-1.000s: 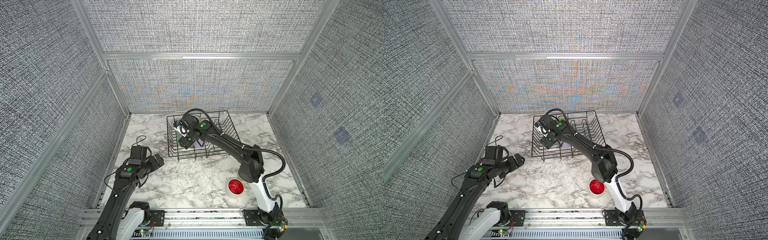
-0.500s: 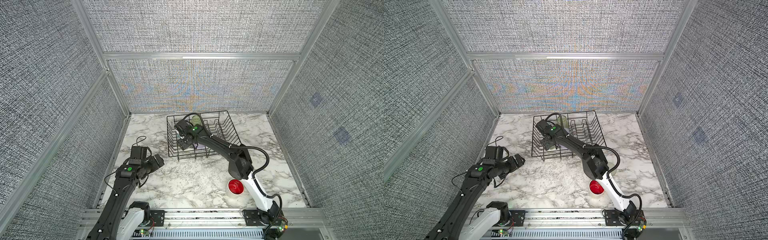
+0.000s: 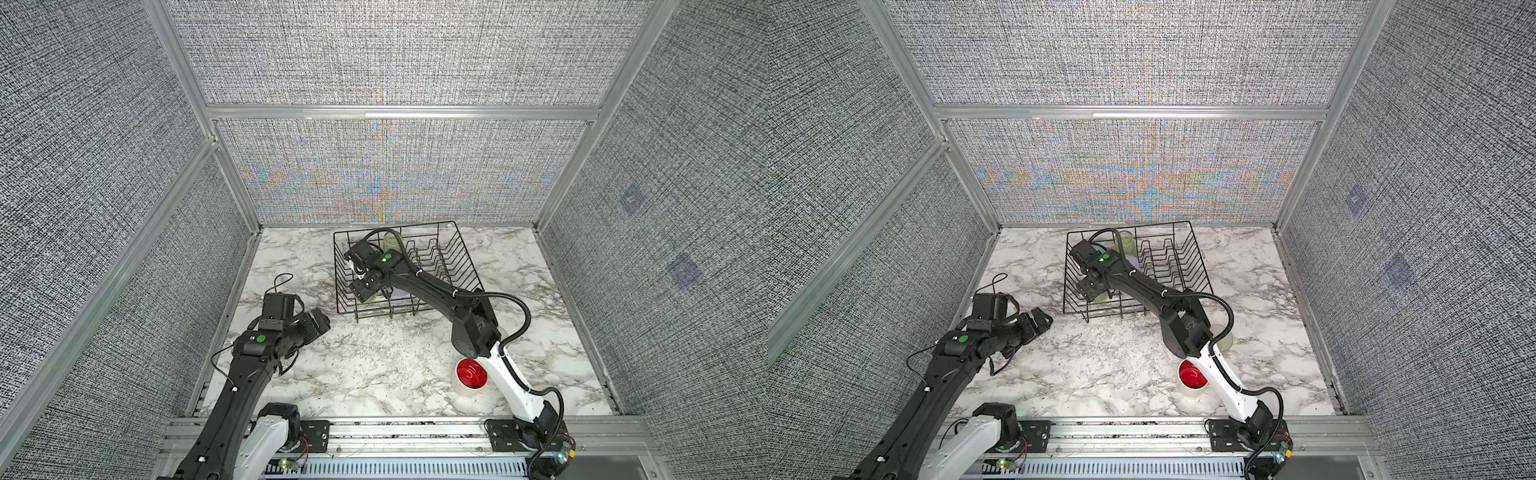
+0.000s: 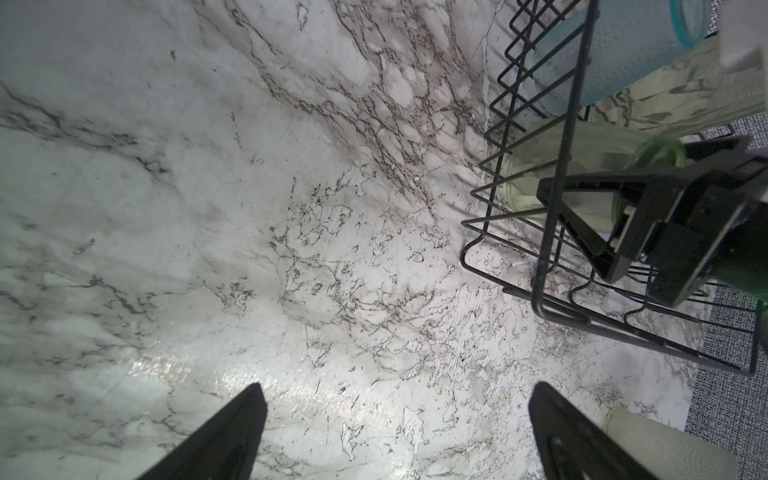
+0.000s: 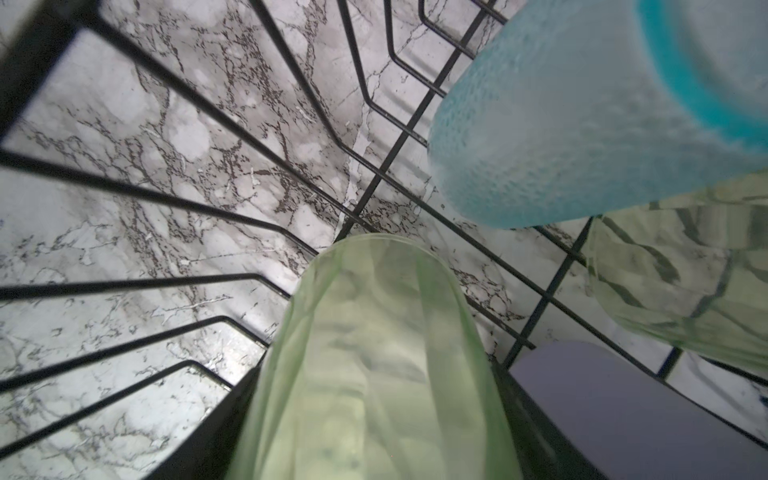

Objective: Load the cups into the dish rack

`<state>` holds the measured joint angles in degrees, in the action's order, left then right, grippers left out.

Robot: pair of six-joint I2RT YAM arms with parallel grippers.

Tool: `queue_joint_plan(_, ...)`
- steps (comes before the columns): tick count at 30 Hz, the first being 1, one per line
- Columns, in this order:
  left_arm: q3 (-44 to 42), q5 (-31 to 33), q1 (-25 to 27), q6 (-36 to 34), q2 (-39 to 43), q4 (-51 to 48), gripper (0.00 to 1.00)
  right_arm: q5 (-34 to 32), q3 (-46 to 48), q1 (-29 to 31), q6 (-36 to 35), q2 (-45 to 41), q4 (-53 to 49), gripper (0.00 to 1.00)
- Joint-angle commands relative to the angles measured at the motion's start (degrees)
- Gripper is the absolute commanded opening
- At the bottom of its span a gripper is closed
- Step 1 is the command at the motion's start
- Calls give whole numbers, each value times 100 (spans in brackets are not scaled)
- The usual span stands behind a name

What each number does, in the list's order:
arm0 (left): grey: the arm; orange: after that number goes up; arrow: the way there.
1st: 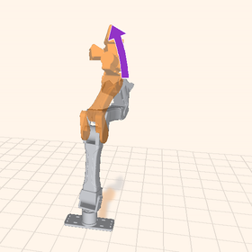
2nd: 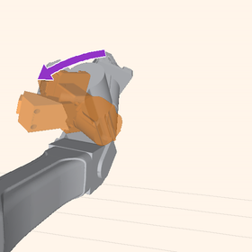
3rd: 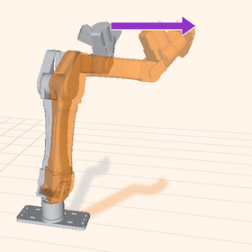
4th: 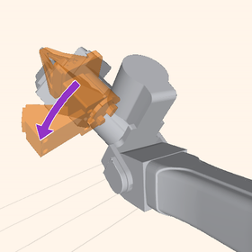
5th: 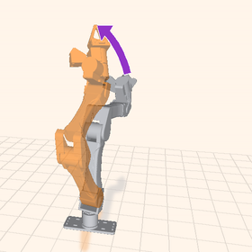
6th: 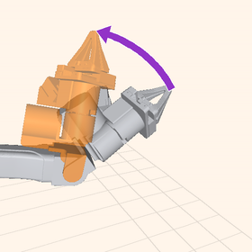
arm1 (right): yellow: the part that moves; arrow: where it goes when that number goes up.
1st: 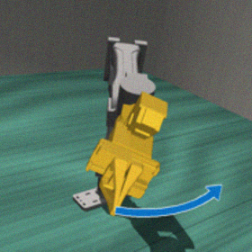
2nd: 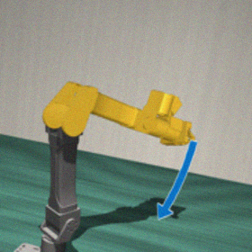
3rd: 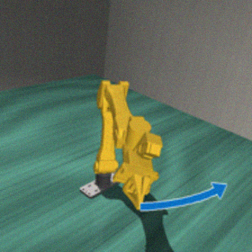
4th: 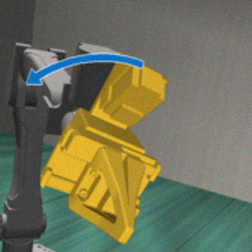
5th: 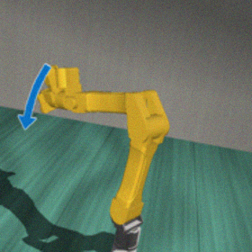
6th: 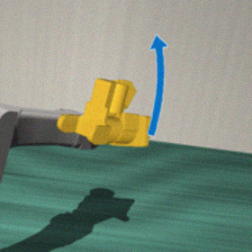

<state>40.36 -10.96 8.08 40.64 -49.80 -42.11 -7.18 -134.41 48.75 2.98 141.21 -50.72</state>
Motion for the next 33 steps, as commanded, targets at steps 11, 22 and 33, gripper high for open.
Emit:
queue_joint_plan(11,-140,-99,0,128,93,193,99,-260,-39,-4,-311,-12,300,76)
queue_joint_plan(22,-186,-90,-6,132,-10,289,99,-328,61,2,-646,-111,507,82)
queue_joint_plan(33,-164,-139,-4,28,-202,392,99,-282,18,-21,-788,-87,701,83)
